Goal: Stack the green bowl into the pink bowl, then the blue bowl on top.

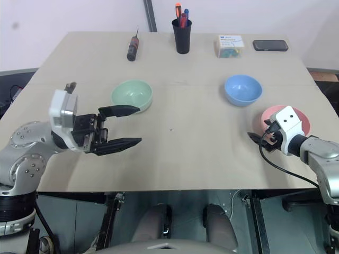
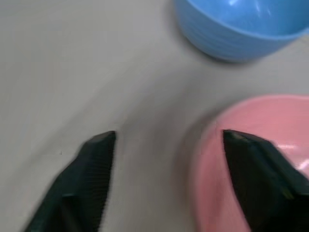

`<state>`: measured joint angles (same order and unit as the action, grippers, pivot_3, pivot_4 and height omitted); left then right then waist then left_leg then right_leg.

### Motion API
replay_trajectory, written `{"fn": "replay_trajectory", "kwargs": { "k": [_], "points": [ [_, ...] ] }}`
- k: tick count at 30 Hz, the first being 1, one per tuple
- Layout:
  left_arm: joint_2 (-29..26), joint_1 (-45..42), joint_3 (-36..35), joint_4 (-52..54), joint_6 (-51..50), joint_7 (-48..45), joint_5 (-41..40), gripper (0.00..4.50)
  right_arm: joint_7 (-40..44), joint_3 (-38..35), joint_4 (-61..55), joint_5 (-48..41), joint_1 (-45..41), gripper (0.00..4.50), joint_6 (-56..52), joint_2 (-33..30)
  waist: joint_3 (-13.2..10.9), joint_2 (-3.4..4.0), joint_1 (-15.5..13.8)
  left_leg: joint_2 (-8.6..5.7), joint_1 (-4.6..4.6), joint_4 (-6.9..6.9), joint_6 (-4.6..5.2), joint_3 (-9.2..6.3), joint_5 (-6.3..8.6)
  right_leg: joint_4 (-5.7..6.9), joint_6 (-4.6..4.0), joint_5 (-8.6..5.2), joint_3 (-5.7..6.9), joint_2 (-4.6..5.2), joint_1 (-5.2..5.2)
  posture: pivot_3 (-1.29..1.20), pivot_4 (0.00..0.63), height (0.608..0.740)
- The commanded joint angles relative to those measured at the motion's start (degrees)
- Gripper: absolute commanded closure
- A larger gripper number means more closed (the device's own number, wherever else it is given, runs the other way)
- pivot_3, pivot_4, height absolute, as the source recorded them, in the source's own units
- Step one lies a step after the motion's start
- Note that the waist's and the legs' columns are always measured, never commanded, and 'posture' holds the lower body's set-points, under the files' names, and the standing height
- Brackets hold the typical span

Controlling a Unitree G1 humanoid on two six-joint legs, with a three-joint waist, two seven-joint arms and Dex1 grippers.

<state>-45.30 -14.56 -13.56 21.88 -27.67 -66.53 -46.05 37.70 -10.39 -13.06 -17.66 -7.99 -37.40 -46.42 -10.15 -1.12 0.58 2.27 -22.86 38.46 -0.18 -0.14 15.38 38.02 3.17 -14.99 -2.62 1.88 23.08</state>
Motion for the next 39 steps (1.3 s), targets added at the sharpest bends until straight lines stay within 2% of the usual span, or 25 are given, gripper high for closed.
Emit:
{"fn": "replay_trajectory", "kwargs": {
  "k": [1,4,5,9,13,16,18,23,26,28,29,30,33,35,37,39],
  "points": [
    [-0.77,0.63,-2.04,2.41,0.86,0.36,-0.74,0.00,-1.17,-0.26,1.56,2.02,-1.82,2.78,0.61,-0.83,0.00,0.00,0.10,0.00,0.00,0.00,0.00,0.01,0.00,0.00,0.00,0.00,-0.01,0.00,0.00,0.00,0.150,0.740],
    [-0.99,1.26,-2.46,2.89,0.82,0.70,-1.01,0.00,-0.96,-0.21,2.30,2.61,-2.71,4.13,1.23,-1.03,0.00,0.01,0.26,0.01,0.02,-0.01,0.00,0.01,0.00,0.01,0.00,0.00,-0.01,0.00,0.00,0.00,0.150,0.740],
    [-0.97,1.48,-2.62,3.03,0.79,0.97,-1.11,0.00,-0.91,-0.21,2.30,2.76,-3.02,4.40,1.32,-1.05,0.00,0.01,0.27,0.01,0.04,-0.01,0.00,0.02,0.00,0.02,0.00,0.00,-0.02,-0.01,0.00,0.00,0.150,0.740],
    [-0.91,2.09,-2.99,3.36,0.75,1.60,-1.27,0.00,-0.54,0.24,1.19,3.74,-3.70,4.40,2.51,-1.31,0.00,0.01,0.21,0.01,0.04,-0.01,0.00,0.00,0.00,0.05,0.00,0.00,0.00,-0.02,0.00,0.00,0.150,0.740],
    [-1.11,4.08,-4.08,3.44,0.80,1.32,-1.32,0.00,6.05,2.34,-8.95,-1.77,-2.09,4.40,2.96,-0.66,0.00,0.02,0.32,0.02,0.03,-0.02,0.00,0.00,0.00,0.04,0.00,0.00,-0.01,-0.01,0.01,0.00,0.150,0.740],
    [-1.41,6.44,-4.35,3.49,1.70,0.83,-0.04,0.00,8.04,7.90,-18.77,-5.56,-1.54,4.40,0.22,1.23,0.00,0.03,0.41,0.09,0.03,-0.04,0.00,-0.04,0.00,0.04,-0.01,0.00,0.01,-0.09,0.03,0.00,0.150,0.740],
    [-1.10,7.22,-4.47,3.32,1.73,1.97,0.28,0.00,6.28,12.78,-21.78,-5.46,-3.04,4.40,-1.17,4.13,0.02,-0.01,0.30,0.10,0.03,-0.04,0.00,-0.07,0.00,0.04,-0.01,0.00,0.03,-0.08,0.02,0.00,0.150,0.740],
    [-0.59,7.68,-4.14,3.57,2.65,4.34,2.14,0.00,2.50,22.00,-15.68,2.79,-7.57,4.40,1.94,8.72,0.02,-0.03,0.03,0.02,-0.01,0.08,0.00,-0.08,0.00,0.05,0.00,0.00,0.07,0.00,0.00,0.00,0.150,0.740],
    [-0.65,7.26,-4.07,3.48,2.74,6.98,3.73,0.00,3.37,24.58,-9.90,4.71,-10.00,4.40,3.91,10.13,0.04,-0.05,-0.11,-0.01,0.01,0.16,0.00,-0.10,0.00,0.05,0.00,0.00,0.09,0.02,-0.06,0.00,0.150,0.740],
    [-0.99,7.19,-3.90,3.50,2.99,7.86,4.85,0.00,4.06,25.28,-7.20,5.44,-11.22,3.23,5.31,10.92,0.04,-0.05,0.08,0.01,0.03,0.15,0.00,-0.11,0.00,0.08,-0.01,0.00,0.09,-0.01,-0.04,0.00,0.150,0.740],
    [-1.10,7.21,-3.88,3.57,3.19,8.25,5.39,0.00,4.07,25.15,-6.32,5.41,-11.80,3.23,5.75,11.56,0.03,-0.05,0.13,0.02,0.03,0.14,0.00,-0.11,0.00,0.08,-0.01,0.00,0.09,-0.02,-0.04,0.00,0.150,0.740],
    [-1.13,7.23,-3.91,3.65,3.15,8.65,5.61,0.00,4.22,25.00,-5.80,5.32,-12.19,2.74,5.98,12.01,0.03,-0.05,0.16,0.02,0.02,0.09,0.00,-0.11,0.00,0.08,-0.01,0.00,0.09,-0.02,-0.01,0.00,0.150,0.740],
    [-1.64,7.49,-4.22,4.17,2.66,11.40,7.66,0.00,5.49,24.80,-5.33,5.63,-12.99,1.66,6.49,12.05,0.03,-0.04,0.23,0.03,0.01,0.06,0.00,-0.10,0.00,0.08,-0.01,0.01,0.08,-0.02,0.01,0.00,0.150,0.740],
    [-2.53,7.12,-3.98,4.69,1.50,15.39,10.89,0.00,5.33,23.04,-7.00,4.86,-12.95,0.66,6.46,12.14,0.03,-0.04,0.21,0.03,0.00,0.06,0.00,-0.11,0.00,0.08,-0.01,0.00,0.09,-0.01,0.01,0.00,0.150,0.740],
    [-4.37,6.13,-3.04,5.08,0.40,19.93,16.07,0.00,5.45,19.83,-10.95,1.95,-12.12,0.01,6.23,12.41,0.01,-0.04,0.15,0.03,0.01,0.05,0.00,-0.12,0.00,0.08,-0.01,0.01,0.10,-0.01,0.01,0.00,0.150,0.740],
    [-7.67,3.71,-0.50,4.73,-3.03,23.71,21.24,0.00,7.10,16.48,-15.34,-2.61,-11.03,0.01,5.79,12.26,0.01,-0.05,-0.02,0.02,-0.03,0.05,0.00,-0.17,0.00,0.08,-0.01,0.01,0.13,-0.01,0.01,0.00,0.150,0.740]
  ]
}}
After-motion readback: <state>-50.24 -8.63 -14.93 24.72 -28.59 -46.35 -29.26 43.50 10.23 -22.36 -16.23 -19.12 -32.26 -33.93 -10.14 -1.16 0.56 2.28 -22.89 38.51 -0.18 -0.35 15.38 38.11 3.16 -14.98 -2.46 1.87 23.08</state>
